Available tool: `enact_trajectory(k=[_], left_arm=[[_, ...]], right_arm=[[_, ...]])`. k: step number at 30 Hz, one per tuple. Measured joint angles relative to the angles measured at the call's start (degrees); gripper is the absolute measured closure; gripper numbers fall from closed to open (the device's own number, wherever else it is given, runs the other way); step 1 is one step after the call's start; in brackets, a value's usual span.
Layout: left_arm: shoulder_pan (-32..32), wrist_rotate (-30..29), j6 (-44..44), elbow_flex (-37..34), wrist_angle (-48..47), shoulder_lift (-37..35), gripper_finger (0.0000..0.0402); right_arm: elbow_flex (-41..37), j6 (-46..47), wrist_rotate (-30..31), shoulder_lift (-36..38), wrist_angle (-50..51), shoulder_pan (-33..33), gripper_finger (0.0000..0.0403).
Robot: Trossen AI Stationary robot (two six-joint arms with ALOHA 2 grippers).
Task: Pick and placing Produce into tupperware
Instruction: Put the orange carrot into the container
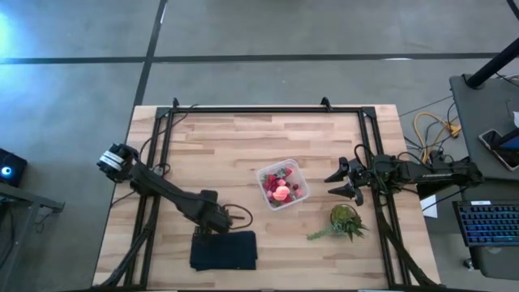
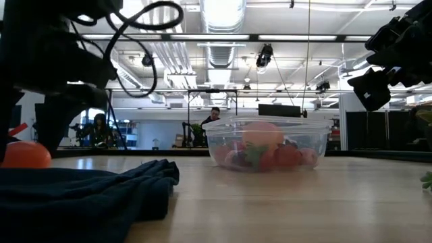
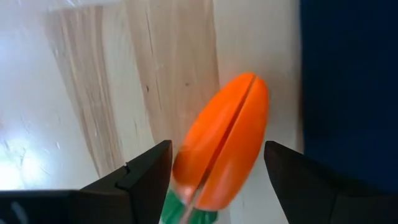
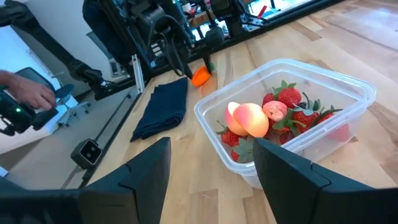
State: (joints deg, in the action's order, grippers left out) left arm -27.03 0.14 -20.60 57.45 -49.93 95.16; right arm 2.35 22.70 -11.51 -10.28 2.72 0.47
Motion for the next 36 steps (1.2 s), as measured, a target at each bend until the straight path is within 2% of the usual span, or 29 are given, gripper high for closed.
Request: enact_trajectory(k=[7,16,28,31,36], left_arm=[[0.0,0.0,0.0,0.0,-0.1,2.8,0.0162],[0.0,0.1,-0.2,0.0,-0.3,2.9,0.0165],[0.3,-0.2,-0.2,1.8,-3.0,2.7,0.0234],[1.0,-3.0,0.0,4.1,-6.2,2.2,0.0237],[4.0,-12.5,3.5,9.0,-9.2,0.1,0.0238]], right_arm=[[0.0,0.0,0.0,0.0,0.0,0.0,0.0184],[0.0,0.0,0.0,0.0,0.0,0.0,0.0184],[0.0,0.0,0.0,0.0,0.0,0.0,0.0184],[0.0,0.0,0.0,0.0,0.0,0.0,0.0184],[0.0,0.0,0.0,0.0,0.0,0.0,0.0184]])
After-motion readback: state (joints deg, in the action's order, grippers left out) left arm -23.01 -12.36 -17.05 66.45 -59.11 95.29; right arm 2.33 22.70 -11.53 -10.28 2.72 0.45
